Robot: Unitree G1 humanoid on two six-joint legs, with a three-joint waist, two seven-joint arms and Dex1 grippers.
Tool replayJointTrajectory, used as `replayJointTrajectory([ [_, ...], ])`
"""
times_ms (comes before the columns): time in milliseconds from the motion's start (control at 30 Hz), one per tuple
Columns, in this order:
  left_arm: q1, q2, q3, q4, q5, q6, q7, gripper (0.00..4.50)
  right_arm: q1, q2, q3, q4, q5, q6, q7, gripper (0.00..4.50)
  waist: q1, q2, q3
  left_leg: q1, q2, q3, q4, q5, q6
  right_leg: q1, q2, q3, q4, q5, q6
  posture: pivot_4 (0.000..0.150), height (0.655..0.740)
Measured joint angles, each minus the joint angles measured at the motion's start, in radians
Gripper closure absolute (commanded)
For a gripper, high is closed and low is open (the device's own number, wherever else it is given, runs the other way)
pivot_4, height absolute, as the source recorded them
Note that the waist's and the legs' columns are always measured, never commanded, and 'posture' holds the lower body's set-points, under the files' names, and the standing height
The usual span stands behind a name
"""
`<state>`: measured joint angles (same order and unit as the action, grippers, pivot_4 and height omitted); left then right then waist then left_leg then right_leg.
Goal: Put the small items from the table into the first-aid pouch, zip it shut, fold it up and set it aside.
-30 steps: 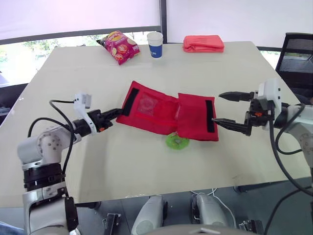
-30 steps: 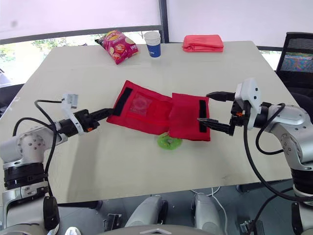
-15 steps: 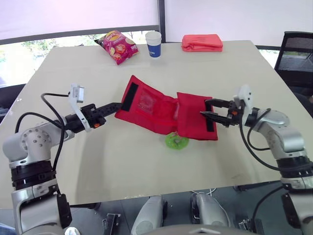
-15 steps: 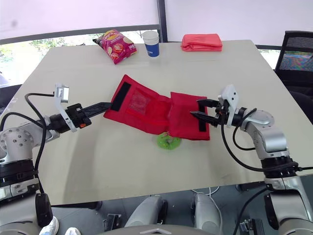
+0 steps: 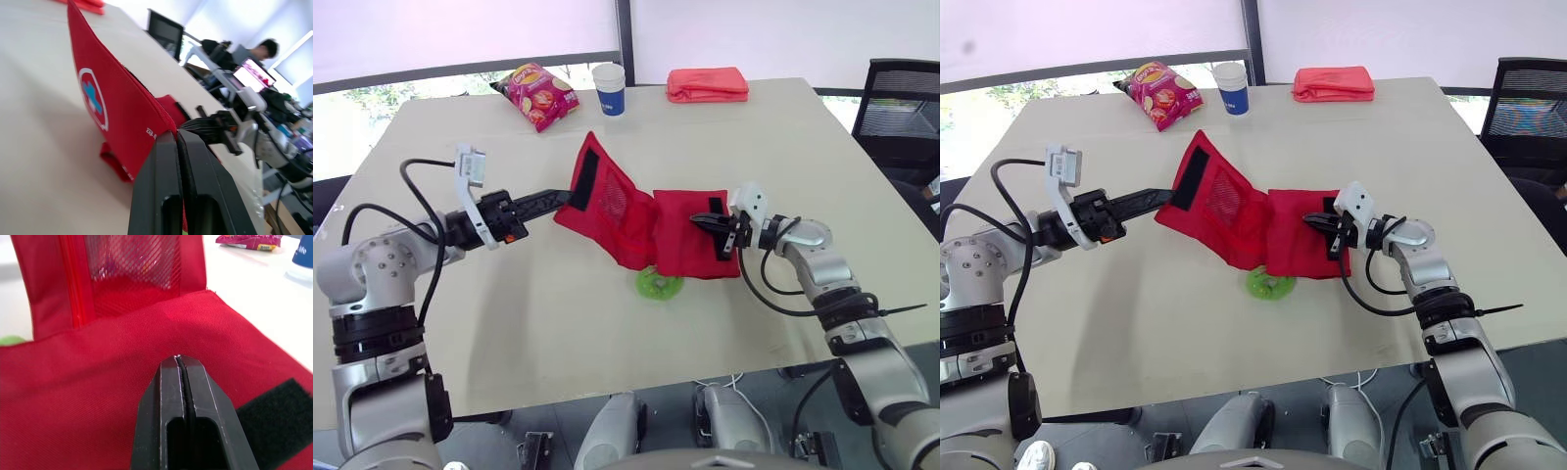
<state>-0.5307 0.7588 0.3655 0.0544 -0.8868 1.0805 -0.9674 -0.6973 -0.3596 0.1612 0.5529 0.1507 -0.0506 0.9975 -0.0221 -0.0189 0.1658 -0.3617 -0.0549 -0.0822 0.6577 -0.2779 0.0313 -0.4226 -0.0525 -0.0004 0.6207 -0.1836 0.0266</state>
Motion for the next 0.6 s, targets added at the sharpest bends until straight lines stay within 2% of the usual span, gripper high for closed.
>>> replayJointTrajectory([
  [333,-0.107,-0.102,-0.177,-0.019,0.004,-0.083,-0.118,4.50,-0.029,0.016,0.008,0.027,-0.050,0.006,-0.046,4.48,0.001,-0.001,-0.001,0.001,0.000,0.000,0.000,0.000,0.000,0.001,0.000,0.000,0.000,0.000,0.000,0.150,0.7395],
  [600,-0.198,-0.236,-0.324,0.112,0.114,-0.175,-0.136,4.50,-0.038,0.032,0.017,0.036,-0.064,0.005,-0.060,4.48,-0.012,-0.001,-0.002,0.002,0.000,0.000,-0.001,0.001,0.000,0.001,0.002,0.001,0.001,0.000,0.000,0.150,0.7395],
])
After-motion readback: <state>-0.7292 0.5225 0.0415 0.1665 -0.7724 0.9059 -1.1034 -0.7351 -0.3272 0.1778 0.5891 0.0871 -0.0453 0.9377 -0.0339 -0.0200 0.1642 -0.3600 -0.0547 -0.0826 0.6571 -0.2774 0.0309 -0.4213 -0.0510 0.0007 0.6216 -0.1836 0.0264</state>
